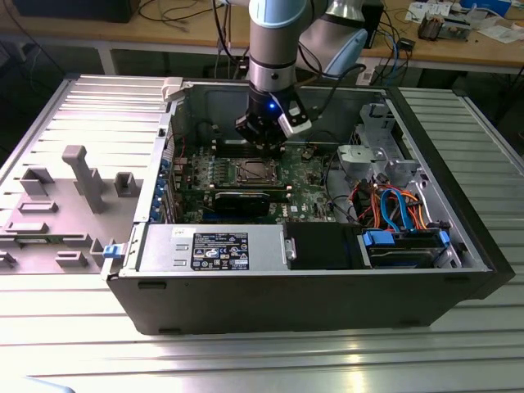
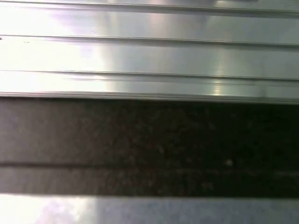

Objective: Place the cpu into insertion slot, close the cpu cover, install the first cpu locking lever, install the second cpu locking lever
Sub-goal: 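Install the first cpu locking lever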

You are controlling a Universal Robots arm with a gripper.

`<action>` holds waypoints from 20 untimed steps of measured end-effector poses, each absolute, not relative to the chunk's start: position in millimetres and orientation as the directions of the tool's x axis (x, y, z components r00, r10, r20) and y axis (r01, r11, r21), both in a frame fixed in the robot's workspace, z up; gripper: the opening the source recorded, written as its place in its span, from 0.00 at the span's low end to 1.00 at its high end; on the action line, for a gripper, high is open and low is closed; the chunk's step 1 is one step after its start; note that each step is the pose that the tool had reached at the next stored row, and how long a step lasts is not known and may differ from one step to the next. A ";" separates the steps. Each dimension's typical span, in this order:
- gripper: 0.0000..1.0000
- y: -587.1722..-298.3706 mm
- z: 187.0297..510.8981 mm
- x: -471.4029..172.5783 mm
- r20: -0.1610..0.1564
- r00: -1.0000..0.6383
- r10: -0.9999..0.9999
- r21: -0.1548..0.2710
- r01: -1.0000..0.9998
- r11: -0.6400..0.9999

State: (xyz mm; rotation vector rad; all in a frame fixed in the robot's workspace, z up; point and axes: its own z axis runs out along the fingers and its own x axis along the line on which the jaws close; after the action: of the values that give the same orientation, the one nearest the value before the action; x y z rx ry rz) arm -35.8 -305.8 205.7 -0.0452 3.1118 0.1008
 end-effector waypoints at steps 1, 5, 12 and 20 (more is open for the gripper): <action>0.11 -305.8 205.6 -35.7 -0.029 -0.999 -0.028 0.064 -0.030 0.997; 0.11 -305.7 205.3 -35.7 -0.029 -0.999 -0.028 0.062 -0.030 0.998; 0.11 -305.8 204.1 -35.7 -0.028 -0.999 -0.028 0.057 -0.030 0.998; 0.11 -305.8 202.0 -35.8 -0.028 -0.999 -0.028 0.057 -0.030 0.998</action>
State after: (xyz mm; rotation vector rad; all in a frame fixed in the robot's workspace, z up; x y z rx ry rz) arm -35.8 -305.8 202.0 -0.0452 3.1124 0.0889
